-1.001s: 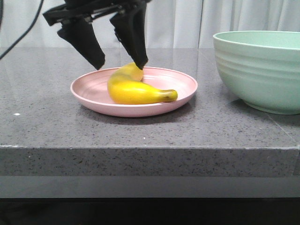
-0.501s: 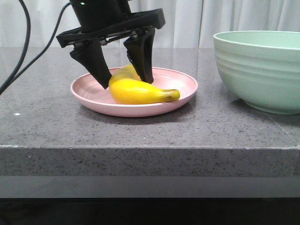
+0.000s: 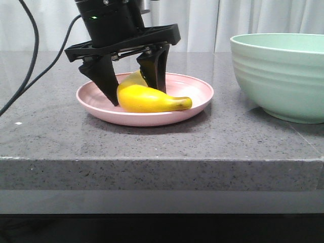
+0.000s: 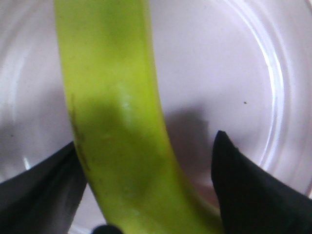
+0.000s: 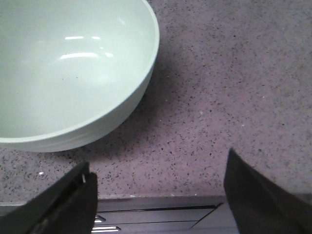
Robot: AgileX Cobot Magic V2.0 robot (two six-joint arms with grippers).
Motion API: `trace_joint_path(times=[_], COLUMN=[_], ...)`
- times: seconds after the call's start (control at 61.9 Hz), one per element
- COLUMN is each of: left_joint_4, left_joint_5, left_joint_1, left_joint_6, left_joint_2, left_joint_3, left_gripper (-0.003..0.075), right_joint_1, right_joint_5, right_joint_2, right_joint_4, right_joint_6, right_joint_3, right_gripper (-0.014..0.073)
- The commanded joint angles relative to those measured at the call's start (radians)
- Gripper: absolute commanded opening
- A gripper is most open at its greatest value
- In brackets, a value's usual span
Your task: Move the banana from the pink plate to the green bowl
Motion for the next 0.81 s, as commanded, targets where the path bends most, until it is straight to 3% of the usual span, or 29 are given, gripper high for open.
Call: trace_joint_path(times=[0.0,0.21,0.339,0.565,0.791], left_joint_4=[-0.024,-0.024,-0.024,-0.026,-0.024], left_joint_5=[-0.007,-0.007,-0.007,0.006,0.065], left_joint_1=[-0.008,-0.008,-0.008,-0.008,-0.008], left_joint_6=[-0.012,-0.012,-0.012,-0.012,-0.003], left_joint_2=[-0.045,-0.045,-0.045,-0.049,-0.049], left_joint_3=[-0.03,-0.03,-0.03,-0.06,-0.201], left_gripper=[0.0487,0.0299,0.0227,0.0216,0.0216], right_joint_1=[-0.003,-0.003,-0.003,-0.003,-0.003], right_joint_5=[-0.059,-0.059,-0.059,-0.059,-0.063], right_joint_2=[0.009,0.009,0.009,0.009,0.009], right_joint_4=[-0.011,-0.011,-0.011,-0.011,-0.011], right_joint_6=[-0.009,-0.009,-0.009,-0.009,-0.009], right_joint_3=[-0.024,-0.024,-0.024,-0.024,-0.024], right_gripper=[0.0557,0.0557,0.0557,0.0557,0.0557])
